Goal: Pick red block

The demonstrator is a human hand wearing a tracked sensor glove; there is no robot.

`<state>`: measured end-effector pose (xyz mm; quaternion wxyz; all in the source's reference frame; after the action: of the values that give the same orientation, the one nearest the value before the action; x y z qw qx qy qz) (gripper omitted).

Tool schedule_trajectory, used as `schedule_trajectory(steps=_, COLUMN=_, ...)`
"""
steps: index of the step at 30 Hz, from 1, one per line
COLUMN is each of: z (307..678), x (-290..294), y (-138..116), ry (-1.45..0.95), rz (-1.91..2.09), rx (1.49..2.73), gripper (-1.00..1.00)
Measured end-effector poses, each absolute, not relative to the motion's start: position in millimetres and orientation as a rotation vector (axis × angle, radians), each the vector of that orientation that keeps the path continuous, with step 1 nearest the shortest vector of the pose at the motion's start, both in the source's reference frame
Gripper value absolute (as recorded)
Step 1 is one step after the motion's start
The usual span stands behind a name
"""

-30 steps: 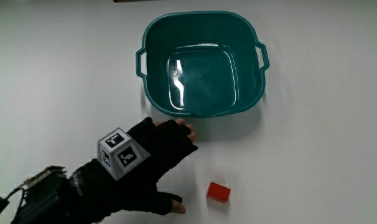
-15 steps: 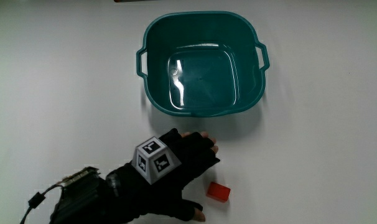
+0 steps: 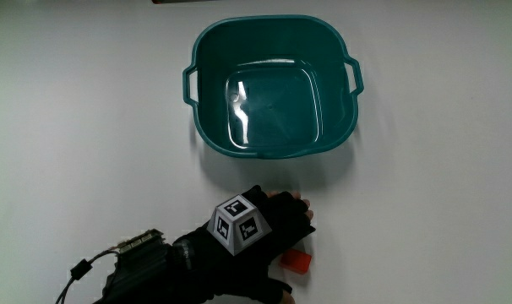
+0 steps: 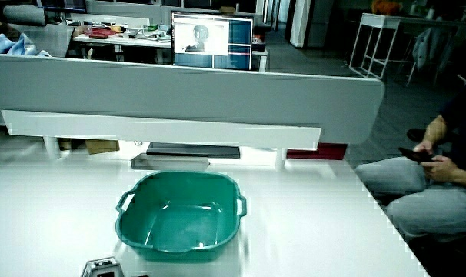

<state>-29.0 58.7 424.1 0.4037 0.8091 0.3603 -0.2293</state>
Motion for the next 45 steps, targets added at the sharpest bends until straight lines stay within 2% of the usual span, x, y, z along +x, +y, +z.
schedule_trajectory(steps=13, z=427.3, x=-25.2, y=60.0, ry=0.907, rz=-0.577, rx=2.052, gripper=0.0)
schedule_trajectory(steps=45, z=425.5, x=-22.2, y=60.3, ry=0.89, rz=-0.669, rx=2.143, gripper=0.91)
